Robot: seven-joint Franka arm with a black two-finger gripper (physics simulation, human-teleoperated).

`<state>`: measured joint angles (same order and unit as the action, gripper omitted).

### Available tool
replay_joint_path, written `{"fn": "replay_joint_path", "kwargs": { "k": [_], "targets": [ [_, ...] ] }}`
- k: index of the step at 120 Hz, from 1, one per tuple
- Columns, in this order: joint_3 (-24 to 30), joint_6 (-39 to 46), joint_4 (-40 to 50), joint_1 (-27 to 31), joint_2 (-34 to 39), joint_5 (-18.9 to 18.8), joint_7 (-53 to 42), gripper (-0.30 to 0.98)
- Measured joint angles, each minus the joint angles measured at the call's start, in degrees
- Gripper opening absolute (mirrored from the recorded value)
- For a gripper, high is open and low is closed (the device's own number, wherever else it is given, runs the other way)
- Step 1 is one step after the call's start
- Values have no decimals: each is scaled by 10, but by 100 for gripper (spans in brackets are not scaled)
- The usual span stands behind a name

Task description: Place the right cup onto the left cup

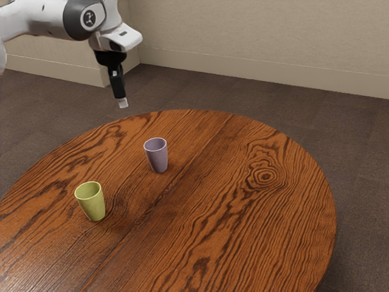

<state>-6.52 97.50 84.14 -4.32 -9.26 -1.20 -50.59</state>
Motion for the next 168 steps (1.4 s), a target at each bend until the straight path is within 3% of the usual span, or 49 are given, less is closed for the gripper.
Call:
{"fn": "replay_joint_path", "kwargs": {
  "k": [22, 73, 136, 154, 168],
  "targets": [
    [-1, 22, 6, 11, -28, 12, -18, 69],
    [-3, 97, -77, 28, -227, 18, -48, 69],
    [-4, 145, -121, 28, -305, 18, -65, 69],
    [-4, 155, -105, 26, -309, 18, -64, 64],
    [-4, 164, -102, 26, -316, 18, -62, 48]
  ]
}}
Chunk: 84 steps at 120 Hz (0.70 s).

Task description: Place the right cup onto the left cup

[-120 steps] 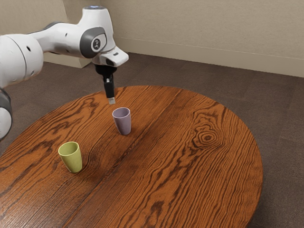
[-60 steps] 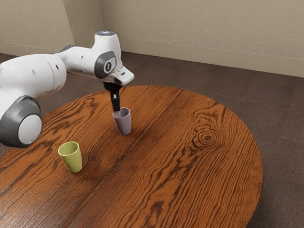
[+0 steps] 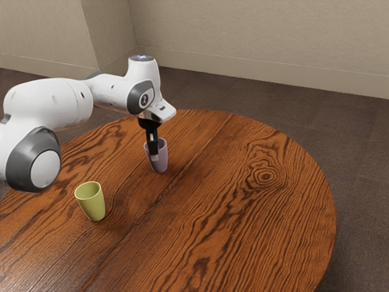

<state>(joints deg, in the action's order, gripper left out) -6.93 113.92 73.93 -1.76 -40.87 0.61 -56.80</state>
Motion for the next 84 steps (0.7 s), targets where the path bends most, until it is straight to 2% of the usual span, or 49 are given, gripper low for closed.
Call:
{"fn": "replay_joint_path", "kwargs": {
  "k": [18, 33, 48, 70, 84],
  "targets": [
    [0, 11, -5, 0, -10, -1, 2, 18],
    [1, 20, -4, 2, -16, 0, 3, 4],
    [4, 28, -2, 4, -17, -4, 5, -3],
    [4, 43, 2, -2, -9, -22, 9, -7],
    [4, 51, 50, -3, 36, -28, 15, -8]
  ]
}}
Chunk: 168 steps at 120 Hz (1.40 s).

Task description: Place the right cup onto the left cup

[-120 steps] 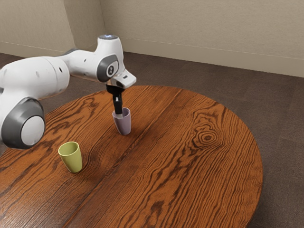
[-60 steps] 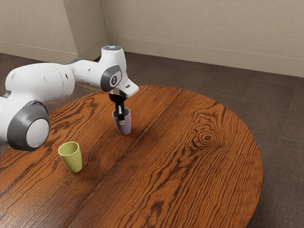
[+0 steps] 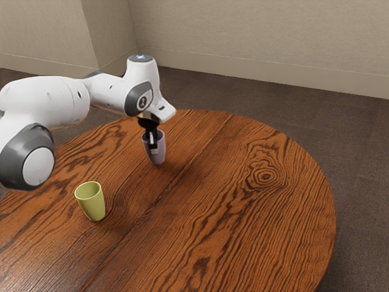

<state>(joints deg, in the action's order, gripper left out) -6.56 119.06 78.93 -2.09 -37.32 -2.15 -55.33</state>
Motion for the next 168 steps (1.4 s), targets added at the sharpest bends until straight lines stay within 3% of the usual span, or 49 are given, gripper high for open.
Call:
{"fn": "replay_joint_path", "kwargs": {
  "k": [29, 82, 126, 168],
  "targets": [
    [0, 8, 121, -6, 128, -7, 17, -10],
    [-2, 14, 282, 4, 267, -28, 46, -10],
    [-3, 25, 391, 38, 348, -51, 72, -10],
    [-3, 29, 448, 30, 398, -77, 101, -10]
  ]
}}
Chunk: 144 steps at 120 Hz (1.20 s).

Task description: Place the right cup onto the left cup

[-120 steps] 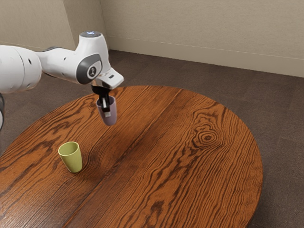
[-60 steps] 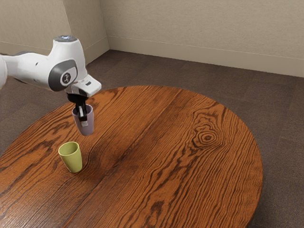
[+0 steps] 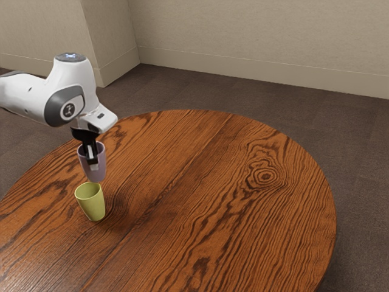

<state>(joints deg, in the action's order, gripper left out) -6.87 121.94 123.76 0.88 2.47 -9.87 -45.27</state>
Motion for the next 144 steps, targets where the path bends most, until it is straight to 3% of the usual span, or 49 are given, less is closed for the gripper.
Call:
{"fn": "replay_joint_path", "kwargs": {
  "k": [144],
  "targets": [
    [0, -8, 71, -1, 41, -18, 62, -10]
  ]
}}
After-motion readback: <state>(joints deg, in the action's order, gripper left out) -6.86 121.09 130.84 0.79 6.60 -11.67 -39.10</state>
